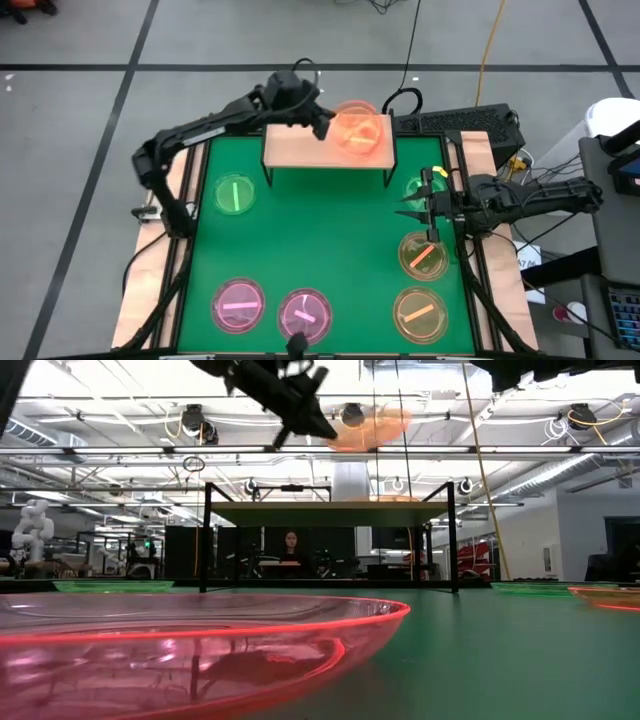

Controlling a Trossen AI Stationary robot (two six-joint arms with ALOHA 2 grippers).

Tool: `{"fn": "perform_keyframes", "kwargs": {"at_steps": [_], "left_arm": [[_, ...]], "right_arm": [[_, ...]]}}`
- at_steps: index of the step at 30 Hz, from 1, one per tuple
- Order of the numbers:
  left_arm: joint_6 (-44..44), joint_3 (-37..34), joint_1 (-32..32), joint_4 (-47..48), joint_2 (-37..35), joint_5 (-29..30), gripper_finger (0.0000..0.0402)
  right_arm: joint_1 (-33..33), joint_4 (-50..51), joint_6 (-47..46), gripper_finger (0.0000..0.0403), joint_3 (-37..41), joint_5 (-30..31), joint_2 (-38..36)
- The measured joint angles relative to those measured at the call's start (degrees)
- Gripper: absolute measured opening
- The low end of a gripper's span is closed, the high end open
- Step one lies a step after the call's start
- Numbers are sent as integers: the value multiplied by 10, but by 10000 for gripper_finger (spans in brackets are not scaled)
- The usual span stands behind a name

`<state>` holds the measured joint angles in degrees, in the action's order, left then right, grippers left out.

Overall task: Place and stack plates onto a shelf
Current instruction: Stack the orange plate on top of the other orange plate on the shelf

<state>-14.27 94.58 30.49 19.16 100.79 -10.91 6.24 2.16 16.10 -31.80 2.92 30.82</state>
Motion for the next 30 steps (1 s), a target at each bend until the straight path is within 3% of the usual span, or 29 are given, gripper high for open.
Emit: {"fn": "perform_keyframes", "kwargs": {"at_steps": [9, 23, 30], "left_arm": [[-22, 23, 16, -21, 89, -24, 5], [-29, 24, 30, -28, 94, -21, 16], [-26, 24, 29, -27, 94, -21, 57]], "right_arm": [[0, 1, 0, 96, 0, 0, -3], [0, -1, 0, 96, 0, 0, -2], [0, -2, 0, 96, 0, 0, -2]]}}
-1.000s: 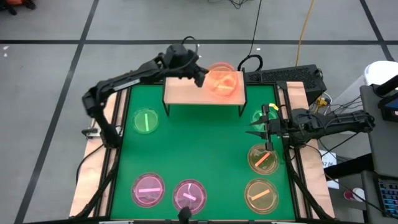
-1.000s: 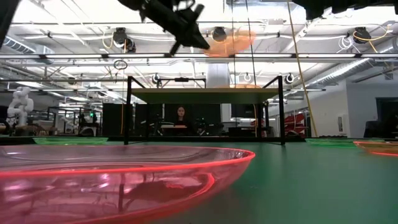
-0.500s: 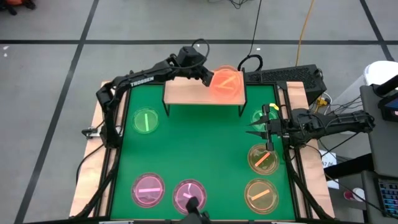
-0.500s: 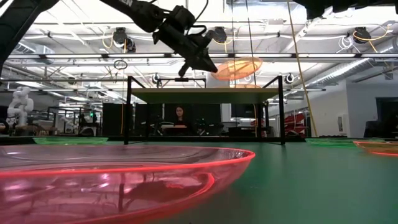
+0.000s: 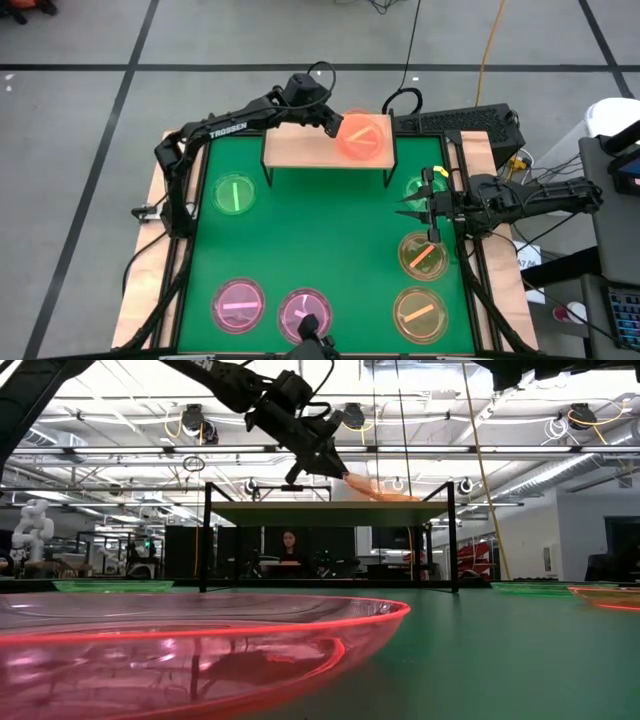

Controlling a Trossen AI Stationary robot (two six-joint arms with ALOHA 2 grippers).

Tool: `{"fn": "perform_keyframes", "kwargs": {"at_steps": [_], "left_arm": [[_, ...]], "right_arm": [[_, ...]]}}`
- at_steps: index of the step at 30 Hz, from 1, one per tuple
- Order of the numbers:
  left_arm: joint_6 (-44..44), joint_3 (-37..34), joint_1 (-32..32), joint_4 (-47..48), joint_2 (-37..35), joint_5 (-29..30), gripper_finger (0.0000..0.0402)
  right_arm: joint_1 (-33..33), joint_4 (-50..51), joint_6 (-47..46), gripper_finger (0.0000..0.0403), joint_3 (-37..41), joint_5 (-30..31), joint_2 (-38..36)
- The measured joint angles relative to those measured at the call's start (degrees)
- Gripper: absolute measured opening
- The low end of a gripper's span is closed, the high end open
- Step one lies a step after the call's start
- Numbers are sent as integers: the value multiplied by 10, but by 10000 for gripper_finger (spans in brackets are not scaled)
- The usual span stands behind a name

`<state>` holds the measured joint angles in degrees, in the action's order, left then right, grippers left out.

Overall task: Place and stack plates onto a shelf
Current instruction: Stack the orange plate on top of the other orange plate on the shelf, then stack the green plate on top of the orange plates on the shelf

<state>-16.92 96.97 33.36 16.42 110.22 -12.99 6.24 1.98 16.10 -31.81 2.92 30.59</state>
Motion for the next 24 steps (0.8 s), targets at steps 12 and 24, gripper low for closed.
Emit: {"fn": "perform_keyframes", "kwargs": {"at_steps": [12, 24], "left_arm": [[30, 0, 3, 7, -29, -5, 74], [184, -10, -120, 116, -198, 137, 74]], "right_arm": [[0, 8, 0, 96, 0, 0, 0], [0, 80, -40, 96, 0, 60, -1]]}}
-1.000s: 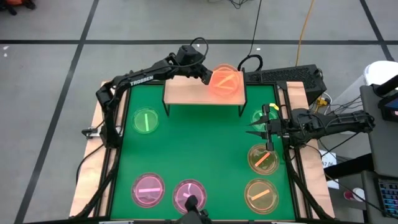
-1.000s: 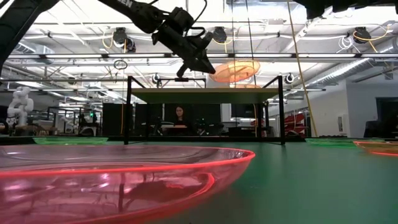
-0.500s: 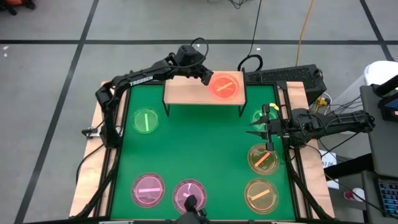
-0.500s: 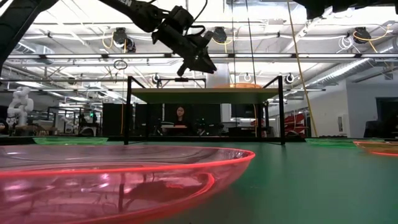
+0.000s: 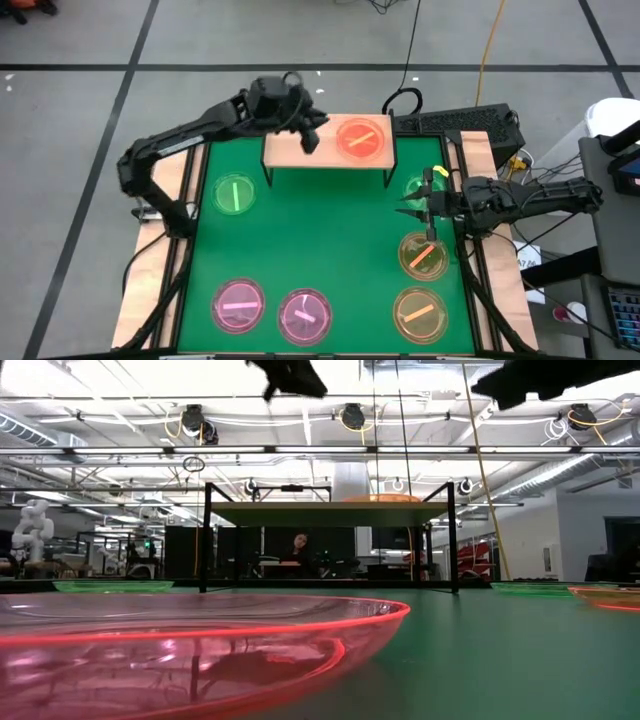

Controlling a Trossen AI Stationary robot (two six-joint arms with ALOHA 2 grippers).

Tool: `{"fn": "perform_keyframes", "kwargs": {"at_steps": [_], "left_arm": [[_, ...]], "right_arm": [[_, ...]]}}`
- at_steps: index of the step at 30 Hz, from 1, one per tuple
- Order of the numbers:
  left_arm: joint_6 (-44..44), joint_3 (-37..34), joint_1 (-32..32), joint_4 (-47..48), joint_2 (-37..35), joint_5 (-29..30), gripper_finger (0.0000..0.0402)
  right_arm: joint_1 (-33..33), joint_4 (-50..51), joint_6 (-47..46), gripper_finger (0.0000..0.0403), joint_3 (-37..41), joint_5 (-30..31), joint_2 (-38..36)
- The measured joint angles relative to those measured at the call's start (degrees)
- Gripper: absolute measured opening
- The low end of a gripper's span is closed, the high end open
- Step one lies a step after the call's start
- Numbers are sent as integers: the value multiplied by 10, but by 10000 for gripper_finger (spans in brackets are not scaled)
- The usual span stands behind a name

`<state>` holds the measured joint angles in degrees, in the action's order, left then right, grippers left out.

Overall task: Place and stack plates onto a shelf
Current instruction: Stack the green plate on top of the orange plates on the shelf

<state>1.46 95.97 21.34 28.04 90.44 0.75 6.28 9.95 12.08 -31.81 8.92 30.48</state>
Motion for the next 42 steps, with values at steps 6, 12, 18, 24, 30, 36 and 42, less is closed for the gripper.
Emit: {"fn": "perform_keyframes", "kwargs": {"at_steps": [6, 12, 18, 24, 30, 36, 42], "left_arm": [[14, -114, -124, -53, -93, 104, 74], [-6, -312, -227, -243, -183, 189, 74], [-15, -475, -285, -469, -218, 219, 74], [-14, -574, -299, -624, -209, 226, 74], [-3, -587, -293, -662, -210, 233, 74], [-1, -587, -290, -659, -209, 231, 74], [-1, -587, -290, -659, -209, 230, 74]], "right_arm": [[0, 39, -16, 96, 0, 49, 7], [0, 47, -19, 96, -1, 62, 33], [-7, 182, -57, 96, -35, 121, 91], [-24, 284, -143, 96, -44, 110, 160], [-44, 293, -218, 96, -45, 89, 216], [-85, 310, -339, 96, -45, 74, 269], [-130, 400, -396, 95, -44, 74, 329]]}}
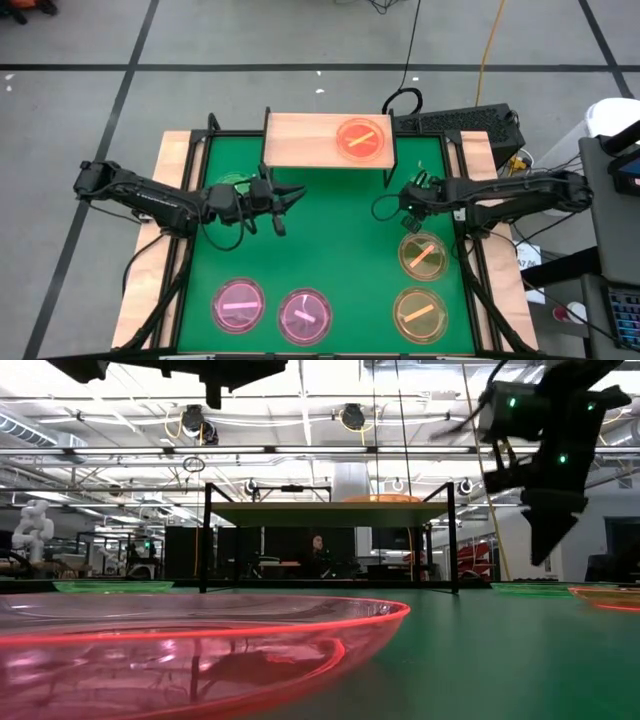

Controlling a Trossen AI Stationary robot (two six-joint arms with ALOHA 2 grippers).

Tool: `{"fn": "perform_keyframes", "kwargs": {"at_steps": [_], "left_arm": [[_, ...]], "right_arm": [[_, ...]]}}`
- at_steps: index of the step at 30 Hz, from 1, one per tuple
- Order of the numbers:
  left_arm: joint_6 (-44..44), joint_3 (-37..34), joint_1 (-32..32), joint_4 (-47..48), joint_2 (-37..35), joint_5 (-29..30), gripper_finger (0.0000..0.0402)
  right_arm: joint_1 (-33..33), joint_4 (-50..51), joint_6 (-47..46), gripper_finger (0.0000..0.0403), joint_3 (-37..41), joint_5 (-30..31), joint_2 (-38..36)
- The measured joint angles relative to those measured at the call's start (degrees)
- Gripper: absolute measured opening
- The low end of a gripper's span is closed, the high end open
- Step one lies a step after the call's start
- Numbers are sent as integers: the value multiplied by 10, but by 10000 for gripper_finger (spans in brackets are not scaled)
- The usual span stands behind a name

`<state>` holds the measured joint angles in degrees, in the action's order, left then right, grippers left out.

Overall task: Place and stack plates onto a shelf
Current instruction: Stack the green plate on top of the orange plates on the shelf

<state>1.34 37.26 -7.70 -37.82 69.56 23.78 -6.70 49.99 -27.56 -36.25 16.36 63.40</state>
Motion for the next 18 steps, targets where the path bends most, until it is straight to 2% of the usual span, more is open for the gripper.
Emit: {"fn": "perform_keyframes", "kwargs": {"at_steps": [6, 10, 18], "left_arm": [[-3, 0, 0, 0, 0, 0, 74], [-3, 0, 0, 2, 0, 0, 74], [-4, 0, 0, 4, 0, -1, 74]], "right_arm": [[-17, -22, 30, 95, 0, -2, 43], [-16, -47, 33, 95, 0, -30, 58], [-23, -53, 23, 95, 1, -26, 96]]}}
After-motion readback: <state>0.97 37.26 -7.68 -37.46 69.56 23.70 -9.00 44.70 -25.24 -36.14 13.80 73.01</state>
